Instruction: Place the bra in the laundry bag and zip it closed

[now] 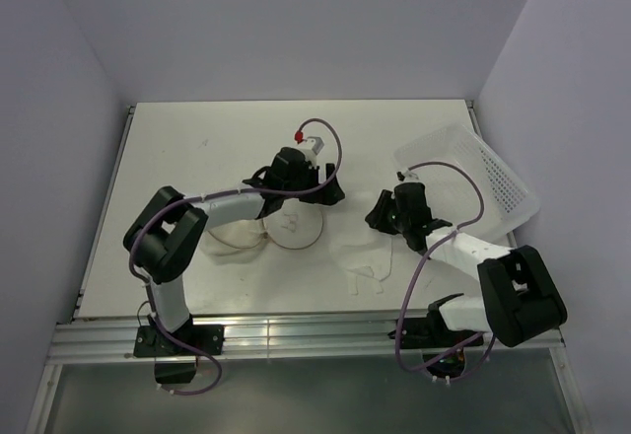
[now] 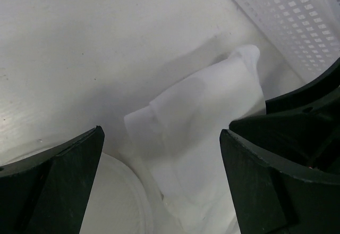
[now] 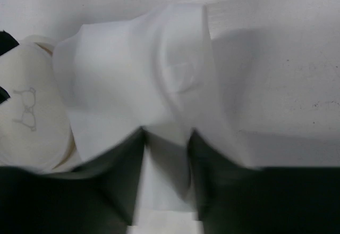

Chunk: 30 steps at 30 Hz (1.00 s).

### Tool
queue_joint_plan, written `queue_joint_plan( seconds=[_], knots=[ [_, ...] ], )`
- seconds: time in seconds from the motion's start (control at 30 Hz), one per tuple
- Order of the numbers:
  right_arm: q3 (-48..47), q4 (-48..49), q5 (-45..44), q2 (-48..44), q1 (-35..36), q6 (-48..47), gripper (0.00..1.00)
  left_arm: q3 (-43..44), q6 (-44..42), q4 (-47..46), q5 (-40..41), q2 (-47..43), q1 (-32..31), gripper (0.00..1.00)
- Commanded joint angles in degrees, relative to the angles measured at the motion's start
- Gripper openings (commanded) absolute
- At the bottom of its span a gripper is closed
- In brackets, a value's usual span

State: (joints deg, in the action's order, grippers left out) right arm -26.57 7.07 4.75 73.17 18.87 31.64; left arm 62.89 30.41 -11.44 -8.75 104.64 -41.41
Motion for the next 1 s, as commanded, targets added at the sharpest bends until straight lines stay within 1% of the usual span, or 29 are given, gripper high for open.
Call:
queue_joint_plan(
  seconds=[0.0,0.03,0.07,0.1,0.17,0.27,0.43,0.53,0.67,0.8,0.83,0.87,0.9,0.93,0.97],
  knots=[
    [1.7,5.8,-1.2,1.3,0.4,2.5,0.32,6.0,-3.0,1.0,-9.5,2.7,1.9,0.98],
    [2.2,6.8,-1.9,1.3,0.3,2.7,0.22,7.5,-4.6,3.8,-11.1,3.6,1.9,0.98],
    [3.1,7.3,-2.2,0.9,0.4,3.2,0.15,8.7,-5.2,4.8,-11.4,5.2,1.8,0.98],
    [3.4,7.6,-2.6,0.1,0.4,3.5,0.1,11.0,-5.8,5.6,-12.0,5.9,1.9,0.98],
    [4.6,8.3,-3.5,-1.8,0.4,3.5,0.0,12.0,-6.5,6.5,-14.7,7.5,1.9,0.99],
    [5.9,9.2,-4.4,-4.5,0.4,3.7,0.0,13.3,-6.7,7.0,-18.8,10.0,2.5,0.99],
    [8.5,13.1,-3.2,-9.0,0.3,4.0,0.0,16.6,-8.2,9.3,-22.2,12.5,3.0,0.99],
    [9.8,13.9,-2.9,-12.3,0.2,4.0,0.0,17.0,-8.0,8.4,-25.6,13.4,2.9,0.99],
    [10.0,14.0,-1.6,-16.0,0.0,4.4,0.0,18.6,-8.1,8.6,-25.0,15.2,3.0,0.99],
    [10.1,13.2,0.5,-19.2,-0.3,4.7,0.0,19.9,-7.1,7.6,-28.3,16.2,3.2,0.98],
    [9.9,12.9,0.8,-19.8,-0.4,4.7,0.0,20.0,-7.0,7.1,-29.1,16.0,3.2,0.96],
    [9.6,12.4,1.0,-21.2,-0.5,4.7,0.0,19.6,-6.9,6.4,-29.8,15.7,3.2,0.91],
    [9.3,11.0,1.2,-21.9,-0.6,4.6,0.0,19.0,-6.2,5.5,-30.8,15.2,3.3,0.88],
    [8.8,10.5,1.1,-23.5,-0.7,4.5,0.0,18.3,-5.7,3.6,-31.5,13.9,3.3,0.83],
    [8.6,9.8,1.1,-24.2,-0.9,4.5,0.0,17.1,-5.5,2.8,-32.3,13.2,3.2,0.64]
  ],
)
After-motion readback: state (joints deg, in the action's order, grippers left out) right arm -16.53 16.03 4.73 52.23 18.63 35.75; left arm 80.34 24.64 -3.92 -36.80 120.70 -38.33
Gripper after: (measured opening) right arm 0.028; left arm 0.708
